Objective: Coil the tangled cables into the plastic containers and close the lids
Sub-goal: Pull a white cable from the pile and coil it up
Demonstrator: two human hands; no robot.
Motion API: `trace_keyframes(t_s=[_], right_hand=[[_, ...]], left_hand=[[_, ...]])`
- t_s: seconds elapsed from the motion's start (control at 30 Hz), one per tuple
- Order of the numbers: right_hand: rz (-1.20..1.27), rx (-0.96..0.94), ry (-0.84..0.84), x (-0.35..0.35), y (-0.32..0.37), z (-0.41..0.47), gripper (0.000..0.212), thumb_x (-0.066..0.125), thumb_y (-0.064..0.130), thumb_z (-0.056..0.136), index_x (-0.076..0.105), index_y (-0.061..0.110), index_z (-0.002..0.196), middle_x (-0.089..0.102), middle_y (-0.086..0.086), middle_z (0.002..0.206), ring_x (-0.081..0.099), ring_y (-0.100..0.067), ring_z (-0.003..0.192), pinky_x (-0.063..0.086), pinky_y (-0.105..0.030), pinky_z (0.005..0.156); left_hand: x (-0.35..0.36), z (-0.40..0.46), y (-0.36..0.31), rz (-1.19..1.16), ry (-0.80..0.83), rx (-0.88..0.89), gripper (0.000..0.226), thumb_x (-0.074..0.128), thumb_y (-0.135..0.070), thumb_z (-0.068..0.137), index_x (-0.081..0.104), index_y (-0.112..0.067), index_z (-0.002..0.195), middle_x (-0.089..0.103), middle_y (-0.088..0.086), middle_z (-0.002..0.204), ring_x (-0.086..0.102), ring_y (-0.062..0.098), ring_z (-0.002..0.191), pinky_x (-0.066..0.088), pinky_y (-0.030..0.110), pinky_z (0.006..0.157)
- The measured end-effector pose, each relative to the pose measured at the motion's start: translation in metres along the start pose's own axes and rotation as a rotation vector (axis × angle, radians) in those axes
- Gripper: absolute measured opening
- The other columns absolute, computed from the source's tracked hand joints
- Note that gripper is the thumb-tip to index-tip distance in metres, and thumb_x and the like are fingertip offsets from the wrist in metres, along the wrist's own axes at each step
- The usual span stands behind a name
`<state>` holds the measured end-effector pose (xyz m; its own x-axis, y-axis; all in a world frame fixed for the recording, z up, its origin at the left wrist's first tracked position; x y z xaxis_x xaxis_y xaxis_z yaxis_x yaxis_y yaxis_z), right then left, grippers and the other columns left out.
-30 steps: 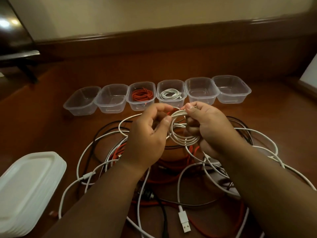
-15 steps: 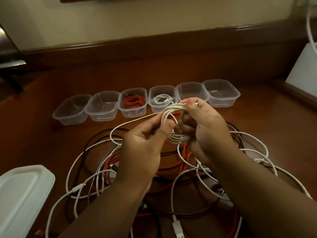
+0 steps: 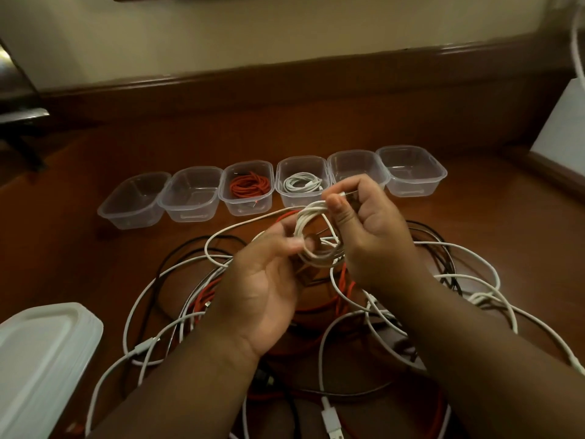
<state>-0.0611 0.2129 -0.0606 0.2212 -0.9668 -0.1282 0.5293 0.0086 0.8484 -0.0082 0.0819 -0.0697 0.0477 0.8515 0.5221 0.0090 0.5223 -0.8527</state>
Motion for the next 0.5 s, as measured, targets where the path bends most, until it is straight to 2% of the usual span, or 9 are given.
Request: trace_keyframes(t_s=[0.1,0.17,0.23,0.33,0.4,0.43,0.5], right_hand=[[-0.156,-0.043,-0.004,0.002,-0.005,-0.002,0.012,0.053,0.050,0.096,0.054,0.039,0.099,0.065,0.013,0.086,0.061,-0.023,0.077,0.053,-0.046,0.069],[-0.280,-0.084,-0.010,0.001,-0.009,-0.002,0.006,0.046,0.052,0.094,0.051,0.049,0.096,0.065,0.022,0.084,0.060,-0.018,0.081,0.050,-0.047,0.075],[-0.350,-0.154,-0.010,0.000,-0.010,-0.002,0.007,0.044,0.047,0.094,0.050,0.048,0.096,0.059,0.020,0.070,0.054,-0.013,0.077,0.046,-0.042,0.072],[-0.482,-0.288,-0.021,-0.001,-0.008,-0.004,0.014,0.046,0.038,0.096,0.057,0.030,0.102,0.046,0.029,0.064,0.047,0.002,0.077,0.032,-0.025,0.078],[-0.546,-0.314,-0.036,-0.003,-0.007,-0.002,0.013,0.049,0.034,0.098,0.058,0.025,0.102,0.043,0.029,0.062,0.047,0.006,0.077,0.031,-0.022,0.076],[-0.538,-0.303,-0.036,-0.004,-0.007,-0.002,0.009,0.050,0.032,0.099,0.057,0.027,0.101,0.045,0.026,0.063,0.049,0.002,0.075,0.034,-0.023,0.072],[-0.378,-0.177,-0.040,-0.007,-0.006,0.001,0.005,0.050,0.027,0.101,0.052,0.029,0.097,0.055,0.013,0.068,0.053,-0.012,0.067,0.042,-0.028,0.058]], left_hand=[[-0.001,0.003,0.005,0.143,-0.043,0.048,0.044,0.065,0.003,0.075,0.065,-0.010,0.117,0.059,0.014,0.097,0.060,0.028,0.095,0.055,0.034,0.081],[0.001,0.004,0.006,0.306,-0.136,0.120,0.042,0.067,0.010,0.079,0.067,-0.015,0.113,0.064,0.011,0.093,0.064,0.026,0.096,0.056,0.034,0.084],[0.002,0.003,0.004,0.510,-0.216,0.190,0.041,0.068,0.005,0.083,0.068,-0.025,0.112,0.072,0.004,0.097,0.070,0.020,0.097,0.057,0.036,0.084],[0.002,0.001,0.002,0.798,-0.221,0.255,0.058,0.061,-0.001,0.092,0.061,-0.055,0.114,0.069,-0.004,0.107,0.070,0.014,0.093,0.061,0.039,0.080],[-0.001,0.001,0.001,0.921,-0.184,0.235,0.073,0.055,-0.002,0.095,0.049,-0.073,0.112,0.062,-0.008,0.111,0.069,0.013,0.092,0.061,0.037,0.079],[-0.004,0.002,0.000,0.978,-0.170,0.215,0.075,0.054,-0.004,0.096,0.046,-0.076,0.112,0.063,-0.010,0.105,0.069,0.016,0.089,0.062,0.040,0.078],[-0.007,0.003,-0.004,0.999,-0.161,0.200,0.063,0.056,-0.005,0.096,0.051,-0.065,0.116,0.070,-0.009,0.091,0.071,0.019,0.083,0.061,0.046,0.079]])
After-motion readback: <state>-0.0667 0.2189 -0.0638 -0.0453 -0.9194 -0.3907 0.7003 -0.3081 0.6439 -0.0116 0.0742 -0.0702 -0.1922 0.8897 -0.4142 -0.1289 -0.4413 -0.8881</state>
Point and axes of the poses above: each hand's wrist, its own z-axis towards the middle knuckle, its own x-axis out of the palm, y = z × x, the point moved 1 cm from there along z, towards the middle knuckle
